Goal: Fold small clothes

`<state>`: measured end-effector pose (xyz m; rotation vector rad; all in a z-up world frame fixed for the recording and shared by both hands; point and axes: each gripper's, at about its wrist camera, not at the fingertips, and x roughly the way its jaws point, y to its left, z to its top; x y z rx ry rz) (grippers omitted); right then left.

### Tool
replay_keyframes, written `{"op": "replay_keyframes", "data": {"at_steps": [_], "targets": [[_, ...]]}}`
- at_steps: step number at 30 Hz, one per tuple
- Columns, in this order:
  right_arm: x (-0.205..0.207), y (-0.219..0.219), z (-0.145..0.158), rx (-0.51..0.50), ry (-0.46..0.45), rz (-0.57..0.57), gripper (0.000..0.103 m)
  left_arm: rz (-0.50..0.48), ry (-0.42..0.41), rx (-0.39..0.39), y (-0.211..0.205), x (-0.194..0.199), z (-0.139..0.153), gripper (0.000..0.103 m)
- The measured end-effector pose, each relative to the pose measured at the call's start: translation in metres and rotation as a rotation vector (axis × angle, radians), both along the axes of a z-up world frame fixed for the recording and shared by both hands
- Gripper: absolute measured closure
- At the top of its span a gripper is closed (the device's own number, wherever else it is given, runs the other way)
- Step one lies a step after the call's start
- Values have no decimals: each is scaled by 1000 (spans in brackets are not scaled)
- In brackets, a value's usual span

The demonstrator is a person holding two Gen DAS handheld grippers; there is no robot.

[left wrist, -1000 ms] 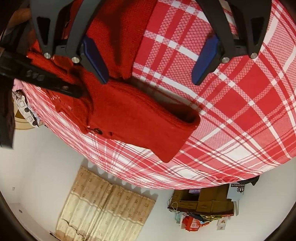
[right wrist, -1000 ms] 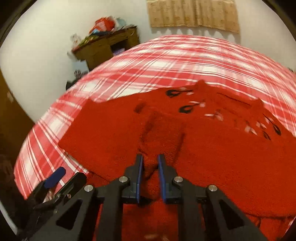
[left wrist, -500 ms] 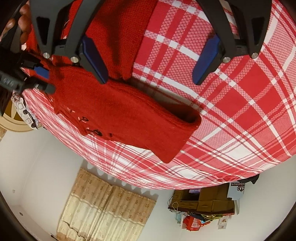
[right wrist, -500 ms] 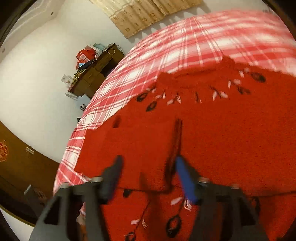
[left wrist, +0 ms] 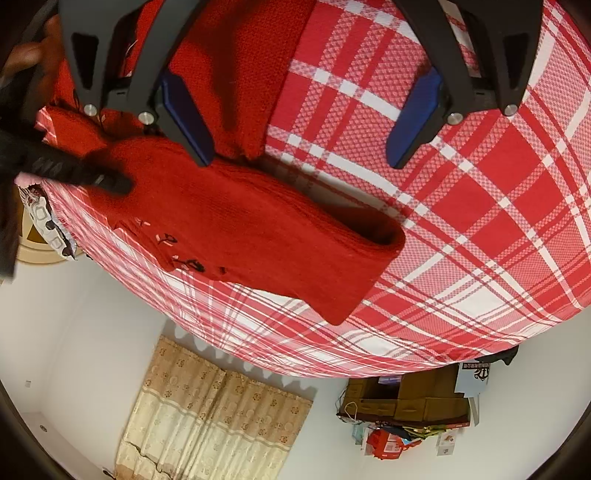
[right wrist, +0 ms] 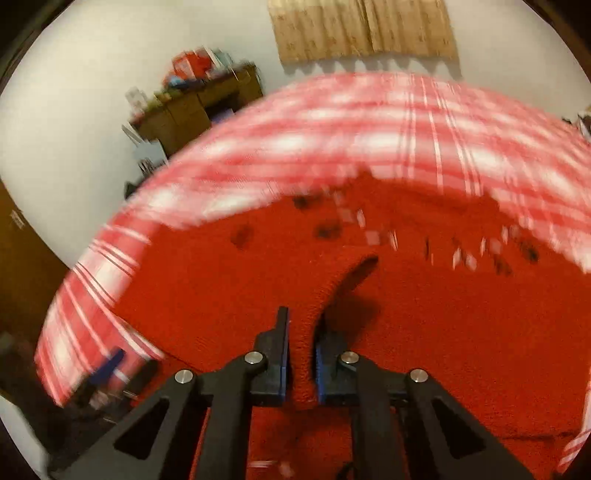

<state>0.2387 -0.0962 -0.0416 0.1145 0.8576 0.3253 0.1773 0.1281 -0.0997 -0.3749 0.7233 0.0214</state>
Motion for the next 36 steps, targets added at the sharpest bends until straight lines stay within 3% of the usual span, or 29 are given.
{"op": "replay_keyframes", "data": {"at_steps": [3,10,14,19,24,29,36], "targets": [[2,2,48,59,-86,26,93,-3,6,0,0,1,0,5],[-9,-7,153,9,-326,10,93,21,42,20,-2,8,1,5],[-26,-40,169,-10,-389,-49,93,61,67,28,0,13,1,5],[-25,-102,130,-30,-318,-189,93,106,85,46,2,18,1,5],[-12,-146,42,-20,-131,-297,93,112,117,114,-6,21,-1,4],[-8,-166,-36,-67,40,-380,91,110,116,115,-8,20,-1,4],[-32,-186,-31,-4,10,-418,86,99,111,111,-8,20,-1,2]]}}
